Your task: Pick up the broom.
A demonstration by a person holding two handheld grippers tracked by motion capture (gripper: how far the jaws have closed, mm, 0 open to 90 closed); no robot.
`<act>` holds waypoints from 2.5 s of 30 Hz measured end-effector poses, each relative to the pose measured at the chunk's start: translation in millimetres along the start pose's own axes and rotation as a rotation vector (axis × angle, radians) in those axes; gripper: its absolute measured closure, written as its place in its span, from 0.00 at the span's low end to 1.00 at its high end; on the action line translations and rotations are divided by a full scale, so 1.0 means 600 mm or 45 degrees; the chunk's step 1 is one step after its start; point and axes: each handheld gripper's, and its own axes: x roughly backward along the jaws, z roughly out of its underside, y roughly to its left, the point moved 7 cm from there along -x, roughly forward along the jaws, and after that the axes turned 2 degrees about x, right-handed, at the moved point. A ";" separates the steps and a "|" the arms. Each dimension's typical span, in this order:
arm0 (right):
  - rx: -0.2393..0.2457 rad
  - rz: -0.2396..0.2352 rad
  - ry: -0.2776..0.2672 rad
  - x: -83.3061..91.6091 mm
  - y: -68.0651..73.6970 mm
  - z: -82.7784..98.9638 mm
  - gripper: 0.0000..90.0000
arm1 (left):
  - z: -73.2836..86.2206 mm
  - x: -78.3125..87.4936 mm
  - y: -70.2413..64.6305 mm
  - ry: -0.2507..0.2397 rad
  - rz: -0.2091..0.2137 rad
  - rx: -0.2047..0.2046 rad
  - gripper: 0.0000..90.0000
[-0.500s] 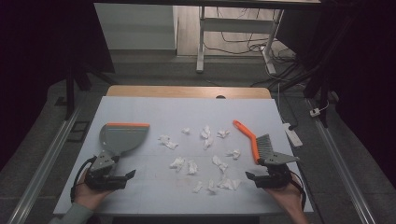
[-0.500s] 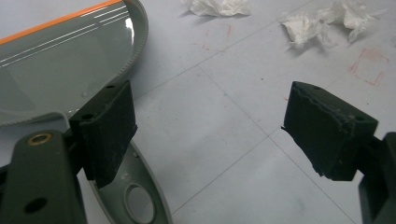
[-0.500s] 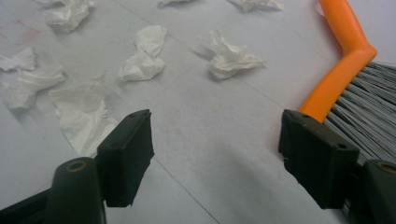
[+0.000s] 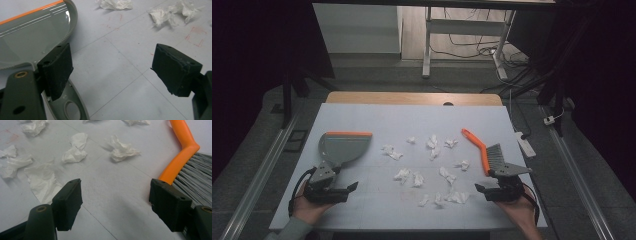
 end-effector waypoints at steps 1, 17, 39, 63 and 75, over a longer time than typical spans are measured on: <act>0.002 0.002 -0.001 0.001 0.001 -0.002 0.30 | 0.000 0.000 -0.001 0.000 0.002 -0.002 0.20; -0.044 0.026 0.050 0.011 -0.031 -0.071 0.30 | -0.006 -0.005 -0.006 -0.003 0.009 -0.013 0.20; -0.129 0.109 0.363 -0.061 -0.129 -0.135 0.30 | -0.005 -0.011 -0.004 0.007 0.004 -0.015 0.20; -0.236 0.080 0.693 -0.156 -0.202 -0.107 0.57 | -0.006 -0.002 -0.004 -0.038 -0.024 -0.033 0.20; -0.228 0.081 0.711 -0.160 -0.199 -0.105 0.77 | -0.005 0.003 -0.003 -0.052 -0.030 -0.030 0.21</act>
